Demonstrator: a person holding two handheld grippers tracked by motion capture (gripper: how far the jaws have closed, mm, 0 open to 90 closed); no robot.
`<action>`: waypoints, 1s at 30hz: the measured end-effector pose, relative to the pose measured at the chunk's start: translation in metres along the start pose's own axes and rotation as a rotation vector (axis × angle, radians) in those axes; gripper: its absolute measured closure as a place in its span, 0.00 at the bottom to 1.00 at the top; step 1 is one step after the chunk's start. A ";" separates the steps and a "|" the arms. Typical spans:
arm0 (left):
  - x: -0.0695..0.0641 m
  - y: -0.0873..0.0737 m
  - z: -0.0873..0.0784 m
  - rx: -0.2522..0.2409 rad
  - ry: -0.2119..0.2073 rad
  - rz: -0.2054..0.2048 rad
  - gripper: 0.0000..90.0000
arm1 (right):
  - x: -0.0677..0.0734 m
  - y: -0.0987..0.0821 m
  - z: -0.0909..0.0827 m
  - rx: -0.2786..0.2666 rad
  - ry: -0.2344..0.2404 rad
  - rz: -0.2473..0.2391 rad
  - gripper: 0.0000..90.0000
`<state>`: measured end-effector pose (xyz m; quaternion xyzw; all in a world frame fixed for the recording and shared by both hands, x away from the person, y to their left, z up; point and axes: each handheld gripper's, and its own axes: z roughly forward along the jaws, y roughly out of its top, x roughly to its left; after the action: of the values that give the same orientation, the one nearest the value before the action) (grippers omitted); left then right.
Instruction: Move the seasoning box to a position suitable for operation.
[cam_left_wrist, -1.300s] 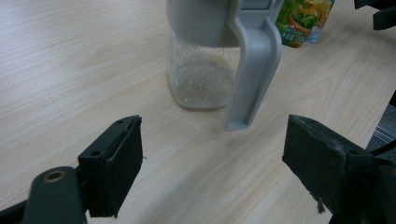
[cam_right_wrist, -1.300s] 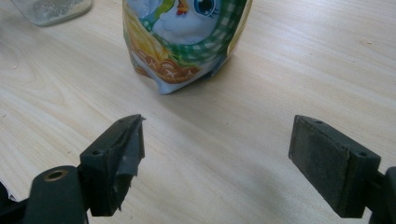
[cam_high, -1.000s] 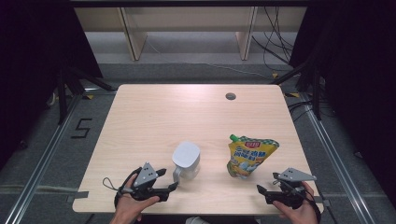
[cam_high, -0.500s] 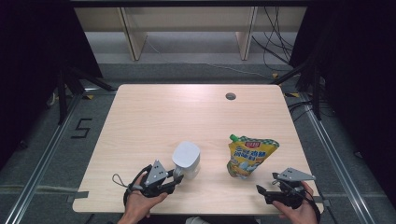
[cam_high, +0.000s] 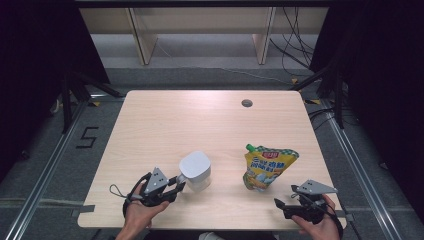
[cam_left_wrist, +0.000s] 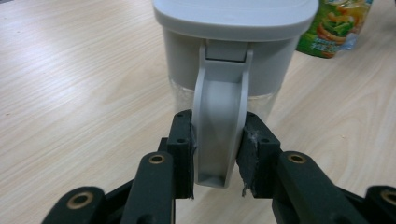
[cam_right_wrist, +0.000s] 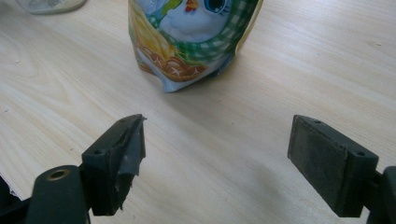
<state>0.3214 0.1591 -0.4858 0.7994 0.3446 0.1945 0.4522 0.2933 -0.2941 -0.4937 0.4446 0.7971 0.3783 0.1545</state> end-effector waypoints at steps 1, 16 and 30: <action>0.001 0.000 0.000 0.000 0.006 -0.016 0.75 | 0.000 0.000 0.000 0.001 0.001 -0.003 0.22; 0.028 0.000 0.004 -0.021 -0.027 0.020 0.76 | 0.000 0.001 0.001 0.013 -0.010 -0.048 0.23; 0.026 0.000 0.003 -0.034 -0.072 0.068 0.76 | 0.003 0.001 0.002 0.022 -0.004 -0.029 0.24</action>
<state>0.3414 0.1761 -0.4875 0.8092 0.2975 0.1868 0.4710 0.2936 -0.2907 -0.4943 0.4354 0.8072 0.3664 0.1566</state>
